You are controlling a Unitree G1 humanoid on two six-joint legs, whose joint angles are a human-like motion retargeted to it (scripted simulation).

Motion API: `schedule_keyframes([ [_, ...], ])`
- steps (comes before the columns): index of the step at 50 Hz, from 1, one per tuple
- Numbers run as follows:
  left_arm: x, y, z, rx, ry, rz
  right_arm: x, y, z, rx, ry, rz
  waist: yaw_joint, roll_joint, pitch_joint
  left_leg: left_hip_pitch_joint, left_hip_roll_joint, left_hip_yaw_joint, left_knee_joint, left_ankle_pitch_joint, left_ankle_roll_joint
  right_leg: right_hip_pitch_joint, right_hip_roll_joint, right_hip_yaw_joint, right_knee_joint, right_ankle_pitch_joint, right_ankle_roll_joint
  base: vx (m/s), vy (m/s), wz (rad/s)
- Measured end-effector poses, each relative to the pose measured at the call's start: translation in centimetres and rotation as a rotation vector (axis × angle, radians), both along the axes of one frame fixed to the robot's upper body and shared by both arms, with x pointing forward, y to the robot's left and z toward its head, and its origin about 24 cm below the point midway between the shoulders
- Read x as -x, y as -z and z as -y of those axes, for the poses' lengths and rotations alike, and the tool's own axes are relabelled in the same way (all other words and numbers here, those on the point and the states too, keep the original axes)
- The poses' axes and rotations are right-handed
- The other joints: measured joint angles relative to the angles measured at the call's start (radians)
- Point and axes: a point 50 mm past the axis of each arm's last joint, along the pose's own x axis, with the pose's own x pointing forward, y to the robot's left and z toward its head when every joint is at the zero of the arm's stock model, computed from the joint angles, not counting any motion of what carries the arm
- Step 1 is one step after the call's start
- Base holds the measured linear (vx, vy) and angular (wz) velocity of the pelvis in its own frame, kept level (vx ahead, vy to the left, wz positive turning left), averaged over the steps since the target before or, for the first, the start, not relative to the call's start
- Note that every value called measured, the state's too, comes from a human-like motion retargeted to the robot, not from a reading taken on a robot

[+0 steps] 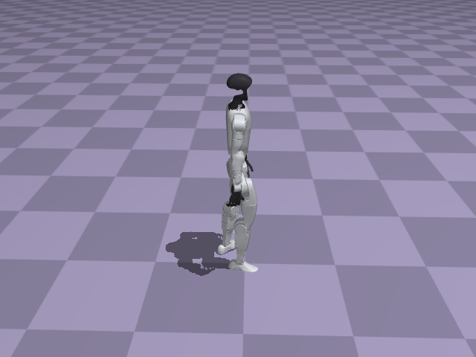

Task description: In place motions

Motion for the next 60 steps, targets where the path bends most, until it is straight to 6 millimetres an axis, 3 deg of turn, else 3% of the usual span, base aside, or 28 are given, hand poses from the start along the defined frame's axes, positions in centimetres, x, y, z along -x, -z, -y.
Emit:
schedule_keyframes([
  [3, 1.9, 0.1, -0.4, -0.016, -0.039, -0.033, 1.7, -0.2, 0.4, 0.023, 0.041, -0.058, -0.010, -0.002, -0.013, -0.005, 0.016, -0.022, 0.032, -0.023, 0.004, 0.025, 0.008, -0.021, -0.022, -0.004, -0.007, 0.08, -0.18, 0.30],
  [6, 5.0, 0.1, -1.0, -0.047, -0.088, -0.096, 3.4, -0.5, 0.7, 0.080, 0.044, -0.136, 0.019, -0.018, -0.047, -0.033, 0.021, -0.042, 0.105, -0.054, 0.028, 0.036, 0.006, -0.018, -0.044, -0.003, -0.018, 0.16, -0.18, -0.07],
  [10, 9.2, -0.3, -1.7, -0.085, -0.150, -0.212, 2.4, -0.5, 1.0, 0.117, -0.017, -0.151, 0.062, -0.058, -0.043, -0.138, 0.044, -0.035, 0.343, -0.006, 0.115, 0.031, -0.042, 0.011, -0.037, -0.004, -0.019, -0.04, -0.18, -0.26],
  [13, 11.8, -0.8, -2.1, -0.091, -0.156, -0.302, -1.0, -0.2, 0.2, 0.085, -0.049, -0.085, 0.078, -0.067, 0.005, -0.299, 0.106, -0.103, 0.654, 0.126, 0.210, 0.049, -0.053, 0.001, -0.041, -0.006, -0.026, -0.18, -0.13, -0.01],
  [15, 14.0, -1.4, -2.2, -0.090, -0.142, -0.375, -3.4, -0.1, -0.9, 0.044, -0.058, -0.031, 0.123, -0.073, 0.022, -0.441, 0.104, -0.176, 0.875, 0.147, 0.273, 0.052, -0.051, 0.019, -0.045, 0.000, -0.037, -0.08, -0.16, -0.45],
  [19, 18.6, -2.8, -1.8, -0.047, -0.116, -0.543, -8.9, -0.3, -3.9, -0.077, -0.059, 0.093, 0.255, -0.063, 0.051, -0.635, 0.233, -0.198, 1.270, -0.026, 0.282, 0.064, 0.015, 0.065, -0.041, -0.007, -0.097, -0.01, -0.18, -0.83],
  [25, 22.4, -4.4, -0.8, 0.019, -0.036, -0.727, -18.5, -3.1, -7.3, -0.212, -0.150, 0.403, 0.350, -0.076, 0.083, -0.854, 0.187, -0.216, 1.501, -0.064, 0.282, 0.049, -0.007, 0.093, -0.014, -0.022, -0.128, -0.10, 0.01, -0.21],
  [28, 23.4, -4.9, -0.7, 0.023, -0.042, -0.775, -20.8, -4.1, -7.5, -0.173, -0.261, 0.469, 0.361, -0.079, 0.071, -0.875, 0.182, -0.210, 1.510, -0.078, 0.281, 0.049, -0.018, 0.075, -0.007, -0.031, -0.128, 0.01, 0.04, 0.29],
  [32, 22.6, -4.6, -1.1, 0.012, -0.065, -0.744, -20.7, -4.0, -6.9, -0.138, -0.250, 0.444, 0.341, -0.082, 0.043, -0.828, 0.150, -0.212, 1.414, -0.082, 0.280, 0.050, -0.041, 0.024, -0.011, -0.037, -0.111, 0.04, 0.08, 0.72],
  [37, 20.5, -3.5, -1.2, -0.019, -0.172, -0.635, -17.1, -2.5, -5.9, -0.144, -0.191, 0.343, 0.277, -0.082, -0.007, -0.647, 0.058, -0.252, 1.130, -0.052, 0.256, 0.065, -0.058, -0.052, -0.030, -0.044, -0.084, 0.14, 0.06, 0.80],
  [42, 17.5, -2.3, -0.8, -0.016, -0.307, -0.480, -11.4, -0.8, -4.8, -0.115, -0.153, 0.177, 0.215, -0.072, -0.045, -0.344, -0.025, -0.272, 0.570, 0.044, 0.141, 0.072, -0.053, -0.086, -0.029, -0.061, -0.064, 0.14, 0.06, 0.32],
  [44, 16.4, -1.9, -1.0, -0.017, -0.320, -0.429, -9.1, -0.4, -4.4, -0.105, -0.137, 0.101, 0.194, -0.049, -0.061, -0.210, -0.027, -0.239, 0.321, -0.020, 0.038, 0.069, -0.022, -0.091, -0.025, -0.071, -0.062, 0.15, 0.12, 0.10],
  [45, 15.8, -1.7, -1.0, -0.016, -0.319, -0.405, -8.0, -0.3, -4.2, -0.098, -0.130, 0.064, 0.175, -0.038, -0.069, -0.144, -0.014, -0.179, 0.234, -0.080, 0.015, 0.069, -0.010, -0.102, -0.025, -0.075, -0.058, 0.15, 0.11, 0.44],
  [47, 14.9, -1.4, -1.1, -0.008, -0.304, -0.373, -6.0, -0.2, -3.6, -0.081, -0.134, -0.001, 0.128, -0.016, -0.080, -0.076, 0.006, -0.050, 0.124, -0.102, 0.013, 0.076, 0.004, -0.124, -0.030, -0.077, -0.047, 0.17, 0.12, 0.46],
  [49, 13.8, -1.2, -1.2, -0.005, -0.290, -0.340, -4.7, -0.1, -3.2, -0.065, -0.143, -0.043, 0.091, 0.006, -0.090, -0.083, 0.009, -0.114, 0.062, -0.063, -0.046, 0.066, 0.020, -0.134, -0.034, -0.073, -0.040, 0.09, 0.13, 0.25],
  [55, 9.8, -0.6, -2.8, -0.035, -0.216, -0.225, -4.9, 0.0, -3.2, -0.070, -0.158, -0.016, 0.096, -0.020, -0.050, -0.081, -0.012, -0.082, 0.032, -0.041, -0.037, 0.045, -0.005, -0.115, -0.030, -0.054, -0.022, -0.07, 0.08, -0.14],
  [60, 9.6, -0.7, -3.4, -0.054, -0.168, -0.251, -5.3, 0.1, -3.7, -0.112, -0.212, 0.003, 0.111, -0.033, -0.066, -0.078, -0.032, -0.086, 0.037, -0.043, -0.005, 0.040, -0.020, -0.089, -0.022, -0.048, -0.009, 0.10, 0.18, -0.28],
])
